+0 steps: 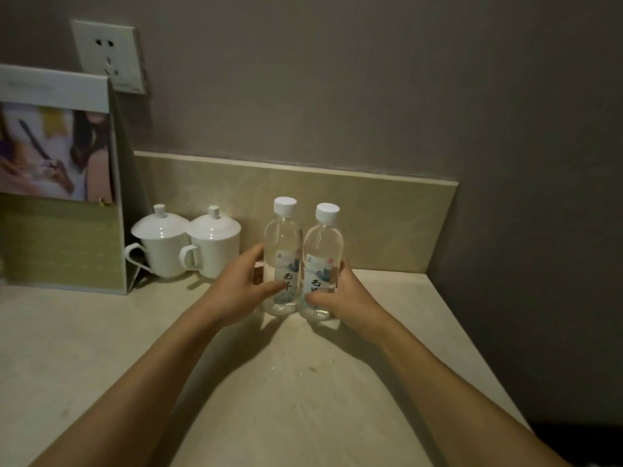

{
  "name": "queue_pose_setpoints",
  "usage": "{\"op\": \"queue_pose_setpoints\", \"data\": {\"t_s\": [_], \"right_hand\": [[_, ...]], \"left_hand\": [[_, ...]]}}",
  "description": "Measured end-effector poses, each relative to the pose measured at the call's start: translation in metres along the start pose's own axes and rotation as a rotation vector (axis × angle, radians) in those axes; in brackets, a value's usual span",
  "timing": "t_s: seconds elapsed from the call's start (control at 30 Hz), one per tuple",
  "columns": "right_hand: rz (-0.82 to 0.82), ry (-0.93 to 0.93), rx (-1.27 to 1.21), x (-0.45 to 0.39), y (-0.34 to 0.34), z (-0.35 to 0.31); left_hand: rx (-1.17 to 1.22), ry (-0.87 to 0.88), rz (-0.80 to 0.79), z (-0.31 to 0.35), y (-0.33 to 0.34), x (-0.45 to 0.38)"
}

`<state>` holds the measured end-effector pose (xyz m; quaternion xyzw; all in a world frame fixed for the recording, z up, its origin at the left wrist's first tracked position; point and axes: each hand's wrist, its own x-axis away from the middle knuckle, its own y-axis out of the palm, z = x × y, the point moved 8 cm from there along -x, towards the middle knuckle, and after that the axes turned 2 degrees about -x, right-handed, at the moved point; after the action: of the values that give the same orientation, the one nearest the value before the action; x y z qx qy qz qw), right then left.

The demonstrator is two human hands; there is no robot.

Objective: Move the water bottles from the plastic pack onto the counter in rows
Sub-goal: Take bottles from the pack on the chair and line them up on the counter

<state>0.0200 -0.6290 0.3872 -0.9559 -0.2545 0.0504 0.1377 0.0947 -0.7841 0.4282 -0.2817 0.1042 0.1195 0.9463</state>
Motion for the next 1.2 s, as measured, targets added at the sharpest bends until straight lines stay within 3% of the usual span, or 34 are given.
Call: {"op": "queue_pose_setpoints", "data": {"t_s": [0.13, 0.3, 0.5, 0.67, 0.83, 0.93, 1.2], "right_hand": [[-0.009, -0.009, -0.011, -0.001, 0.002, 0.002], [0.119, -0.031, 0.313, -0.005, -0.008, -0.006], [0.113, -0.019, 0.23, -0.02, -0.001, -0.014], [0.243, -0.004, 0.314, -0.013, -0.002, -0.01], [0.309, 0.032, 0.62, -0.004, -0.001, -0.008], [0.315, 0.035, 0.589, -0.008, 0.002, -0.008], [0.328, 0.061, 0.532, -0.023, 0.006, -0.008]], "left_hand": [[-0.052, -0.017, 0.123, 0.0, 0.002, -0.001], [-0.078, 0.002, 0.208, -0.002, 0.0, -0.003], [-0.138, -0.001, 0.314, -0.009, -0.001, -0.009], [-0.266, -0.083, 0.355, -0.018, 0.0, -0.007], [-0.35, -0.154, 0.431, -0.02, 0.003, 0.002], [-0.42, -0.179, 0.442, -0.021, 0.004, 0.009], [-0.341, -0.213, 0.408, -0.026, 0.009, 0.002]]}}
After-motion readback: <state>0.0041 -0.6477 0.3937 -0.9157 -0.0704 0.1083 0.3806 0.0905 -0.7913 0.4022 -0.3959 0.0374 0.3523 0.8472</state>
